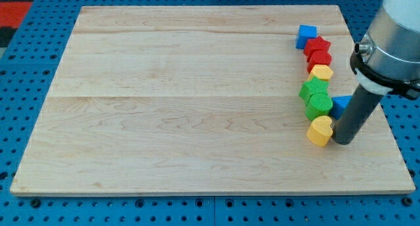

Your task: Push the yellow heart towards the left side of the green star

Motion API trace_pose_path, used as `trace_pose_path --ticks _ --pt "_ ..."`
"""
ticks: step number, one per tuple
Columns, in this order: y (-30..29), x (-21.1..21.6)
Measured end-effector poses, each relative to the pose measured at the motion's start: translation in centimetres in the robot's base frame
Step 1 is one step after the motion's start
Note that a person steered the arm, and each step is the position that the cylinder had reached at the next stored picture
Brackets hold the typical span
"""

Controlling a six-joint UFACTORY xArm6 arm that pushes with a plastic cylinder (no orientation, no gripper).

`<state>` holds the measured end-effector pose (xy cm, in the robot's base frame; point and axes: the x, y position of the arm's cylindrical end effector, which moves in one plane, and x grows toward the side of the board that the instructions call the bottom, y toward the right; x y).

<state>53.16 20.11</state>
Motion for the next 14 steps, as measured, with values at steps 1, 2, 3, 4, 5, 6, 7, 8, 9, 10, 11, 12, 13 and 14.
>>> trace_pose_path --ticks 1,2,3,4,5,6,7,8,9,10,11,12,13,14 --pt "-0.1 -0.2" --pt "0.0 0.4" --pt "-0.2 1.4" --pt "-2.2 2.0" --pt "-4.1 2.2" --pt "-4.7 2.2" --pt "-4.8 1.0" --pt "-4.8 -0.6" --pt "-4.8 -2.4" --pt "-4.8 -4.2" --pt "-4.8 -5.8" --pt "-4.8 -7.2" --pt "-4.8 -8.5" --pt "-4.9 -9.3"
